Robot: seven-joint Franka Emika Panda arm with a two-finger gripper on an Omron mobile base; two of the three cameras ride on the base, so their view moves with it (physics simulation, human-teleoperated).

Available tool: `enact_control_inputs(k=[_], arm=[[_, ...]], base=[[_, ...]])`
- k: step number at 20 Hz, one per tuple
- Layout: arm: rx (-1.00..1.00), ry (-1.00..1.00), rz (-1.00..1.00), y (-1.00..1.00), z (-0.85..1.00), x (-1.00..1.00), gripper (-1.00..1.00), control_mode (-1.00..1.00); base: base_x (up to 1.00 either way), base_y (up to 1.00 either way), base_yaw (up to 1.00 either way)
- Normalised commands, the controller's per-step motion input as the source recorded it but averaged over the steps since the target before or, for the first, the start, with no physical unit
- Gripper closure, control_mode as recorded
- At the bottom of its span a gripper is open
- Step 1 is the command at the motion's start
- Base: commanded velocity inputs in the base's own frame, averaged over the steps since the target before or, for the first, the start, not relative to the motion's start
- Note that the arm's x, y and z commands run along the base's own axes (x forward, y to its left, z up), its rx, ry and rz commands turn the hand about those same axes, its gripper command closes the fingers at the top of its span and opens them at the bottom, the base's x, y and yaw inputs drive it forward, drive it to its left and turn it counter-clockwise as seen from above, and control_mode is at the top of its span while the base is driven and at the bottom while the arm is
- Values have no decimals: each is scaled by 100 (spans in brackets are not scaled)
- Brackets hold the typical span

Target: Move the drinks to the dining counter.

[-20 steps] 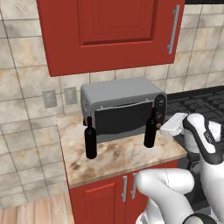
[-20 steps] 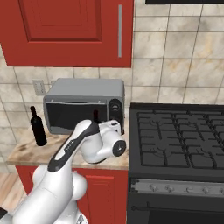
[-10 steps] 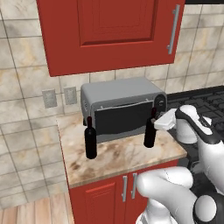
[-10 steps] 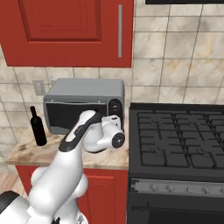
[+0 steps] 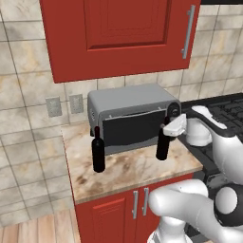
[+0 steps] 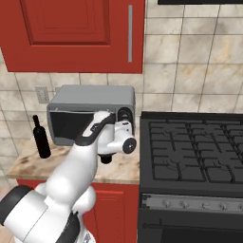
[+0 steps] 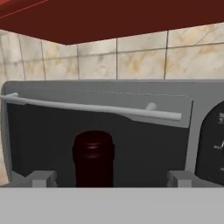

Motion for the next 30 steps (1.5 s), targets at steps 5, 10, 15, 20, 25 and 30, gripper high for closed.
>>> enact_control_inputs(k=[5, 10, 15, 20, 25, 30], arm=[[0, -2, 0, 2, 0, 18, -100, -100], [0, -1, 0, 8, -1, 17, -100, -100], [0, 0, 0, 14, -3, 15, 100, -100], [0, 0, 0, 0, 0, -1, 100, -100], [0, -7, 3, 0, 27, -22, 100, -100], [-1, -13, 9, 0, 87, -39, 100, -100]], base=[[0, 0, 0], [0, 0, 0], [0, 0, 0], [0, 0, 0], [0, 0, 0], [0, 0, 0]])
